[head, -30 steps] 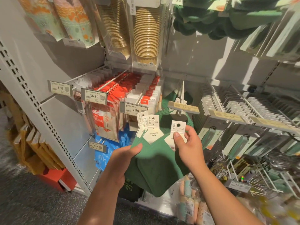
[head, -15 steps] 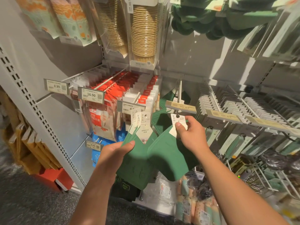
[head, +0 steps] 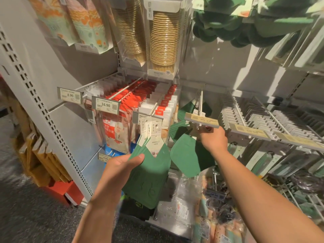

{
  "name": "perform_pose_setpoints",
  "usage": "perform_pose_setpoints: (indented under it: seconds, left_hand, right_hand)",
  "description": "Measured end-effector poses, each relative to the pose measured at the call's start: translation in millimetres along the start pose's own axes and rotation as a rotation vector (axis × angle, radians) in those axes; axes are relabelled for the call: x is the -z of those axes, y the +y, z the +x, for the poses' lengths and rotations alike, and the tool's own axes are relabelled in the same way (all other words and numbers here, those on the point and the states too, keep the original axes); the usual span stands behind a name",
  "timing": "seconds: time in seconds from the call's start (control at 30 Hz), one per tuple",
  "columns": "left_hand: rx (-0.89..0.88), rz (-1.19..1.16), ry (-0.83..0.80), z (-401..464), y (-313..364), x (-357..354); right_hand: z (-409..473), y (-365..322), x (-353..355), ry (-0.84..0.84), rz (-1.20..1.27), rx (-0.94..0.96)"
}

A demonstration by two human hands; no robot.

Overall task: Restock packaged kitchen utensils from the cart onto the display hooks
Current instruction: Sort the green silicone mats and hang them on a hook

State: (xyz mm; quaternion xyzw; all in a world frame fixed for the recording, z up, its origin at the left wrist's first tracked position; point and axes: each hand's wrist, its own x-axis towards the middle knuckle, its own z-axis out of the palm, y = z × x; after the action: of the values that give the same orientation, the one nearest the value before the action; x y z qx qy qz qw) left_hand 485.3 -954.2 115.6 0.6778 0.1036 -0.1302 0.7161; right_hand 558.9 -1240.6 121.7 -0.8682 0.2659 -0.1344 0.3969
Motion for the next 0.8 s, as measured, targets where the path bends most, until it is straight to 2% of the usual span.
perform_pose_setpoints:
  seconds: [0.23, 0.53, 0.67, 0.8]
  left_hand:
    - [0.001, -0.019, -0.051, 1.1, 0.8, 0.9]
    - [0.032, -0.019, -0.177, 3.1, -2.3, -7.7]
    - [0.032, -0.019, -0.184, 6.0, -7.2, -10.1]
    - [0.049, -0.023, -0.188, 8.2, -10.9, -15.3]
  right_hand:
    - [5.9, 2.5, -9.0, 0.01, 0.016, -0.056]
    - [-43.0, 21.7, -24.3, 0.168, 0.1, 0.159]
    - [-62.2, 16.0, -26.5, 0.047, 0.349, 0.171]
    - [-78.4, 0.3, -29.3, -0.138, 0.423, 0.209]
